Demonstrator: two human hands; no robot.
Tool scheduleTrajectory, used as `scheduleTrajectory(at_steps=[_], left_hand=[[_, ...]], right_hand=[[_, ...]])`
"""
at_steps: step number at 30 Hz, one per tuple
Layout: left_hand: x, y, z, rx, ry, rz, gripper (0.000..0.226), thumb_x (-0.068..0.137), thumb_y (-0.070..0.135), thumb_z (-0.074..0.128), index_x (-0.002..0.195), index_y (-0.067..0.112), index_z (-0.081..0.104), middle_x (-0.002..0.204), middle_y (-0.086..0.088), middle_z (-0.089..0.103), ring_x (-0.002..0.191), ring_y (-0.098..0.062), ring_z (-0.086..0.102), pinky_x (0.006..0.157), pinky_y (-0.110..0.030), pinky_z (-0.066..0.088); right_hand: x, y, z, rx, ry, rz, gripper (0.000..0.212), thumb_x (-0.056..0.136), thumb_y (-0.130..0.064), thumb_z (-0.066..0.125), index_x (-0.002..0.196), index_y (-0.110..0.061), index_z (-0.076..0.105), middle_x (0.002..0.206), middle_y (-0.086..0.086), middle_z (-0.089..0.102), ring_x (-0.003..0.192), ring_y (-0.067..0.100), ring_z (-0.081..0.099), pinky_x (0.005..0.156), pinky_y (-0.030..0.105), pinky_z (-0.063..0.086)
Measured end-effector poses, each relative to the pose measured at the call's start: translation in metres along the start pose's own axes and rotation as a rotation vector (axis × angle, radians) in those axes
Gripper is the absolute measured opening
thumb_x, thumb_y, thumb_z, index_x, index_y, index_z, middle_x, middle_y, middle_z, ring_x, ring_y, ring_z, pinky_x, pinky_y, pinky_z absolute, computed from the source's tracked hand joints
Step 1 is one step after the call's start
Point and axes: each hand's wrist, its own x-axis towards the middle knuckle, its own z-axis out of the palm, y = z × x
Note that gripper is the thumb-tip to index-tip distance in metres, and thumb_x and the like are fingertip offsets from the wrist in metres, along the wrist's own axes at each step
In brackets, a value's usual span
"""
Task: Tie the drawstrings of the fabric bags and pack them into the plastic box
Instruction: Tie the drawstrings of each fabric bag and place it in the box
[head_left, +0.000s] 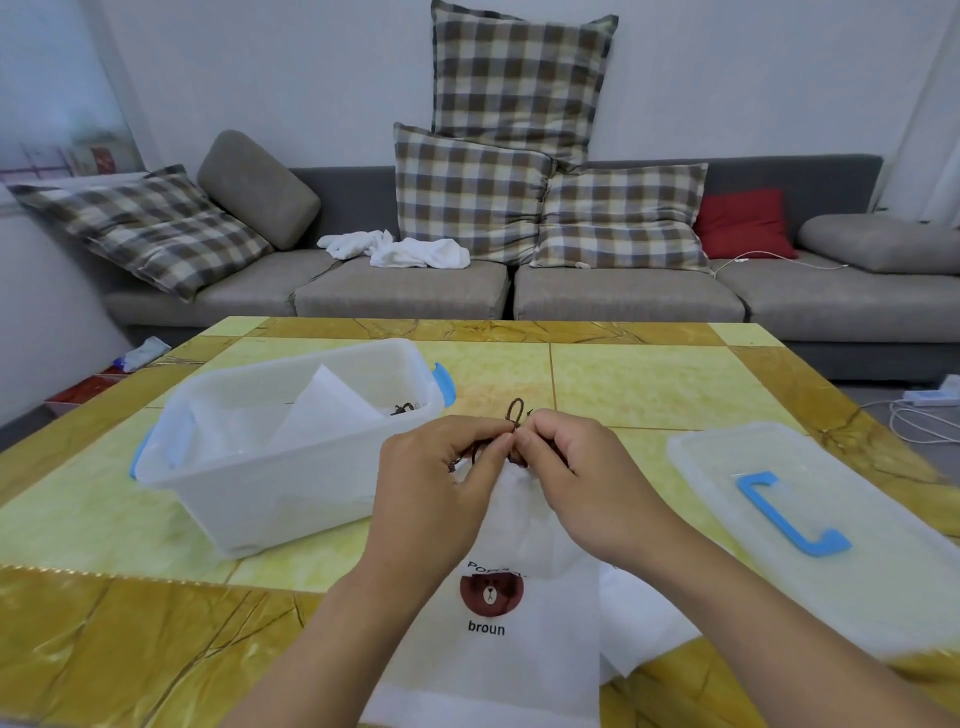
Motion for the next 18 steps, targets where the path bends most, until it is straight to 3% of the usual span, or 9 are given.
scheduleTrajectory(at_steps=[4,9,13,18], left_hand=[[0.0030,-0.0002,-0.0047,-0.201,-0.160,-0.182,0.024,0.086,0.009,0.075,0.098,0.029,0.078,0.090,0.019,0.077,0.088,0.001,0.072,0.085,-0.018,0.056],[0.0035,-0.0017,-0.0056,-0.325,-0.161,-0.278,0.043,0.083,0.001,0.076,0.119,0.025,0.071,0.085,0.004,0.078,0.085,-0.008,0.074,0.084,-0.019,0.056],[0.0021,-0.0033,-0.0029,-0.168,-0.099,-0.164,0.032,0.081,0.005,0.079,0.102,0.030,0.078,0.086,0.016,0.075,0.082,-0.001,0.071,0.076,-0.018,0.056],[0.0042,-0.0052,-0.0052,-0.010,-0.116,-0.041,0.026,0.084,0.006,0.076,0.091,0.031,0.081,0.081,0.015,0.072,0.081,-0.005,0.066,0.070,-0.016,0.051]], right_hand=[[-0.0003,-0.0010,-0.0021,-0.008,0.007,-0.019,0.033,0.104,-0.024,0.049,0.076,-0.006,0.052,0.062,-0.007,0.046,0.055,0.006,0.036,0.053,0.020,0.031],[-0.0002,-0.0003,-0.0008,-0.028,0.000,-0.028,0.031,0.104,-0.021,0.049,0.075,-0.010,0.054,0.060,-0.011,0.046,0.055,0.006,0.039,0.054,0.020,0.032],[0.0007,0.0008,0.0013,-0.040,0.006,-0.029,0.031,0.104,-0.021,0.049,0.076,-0.009,0.055,0.063,-0.003,0.050,0.057,0.006,0.039,0.054,0.021,0.033],[-0.0006,0.0023,0.0026,-0.077,0.007,-0.048,0.029,0.104,-0.022,0.049,0.078,-0.012,0.057,0.069,0.004,0.059,0.059,0.007,0.043,0.056,0.022,0.035]])
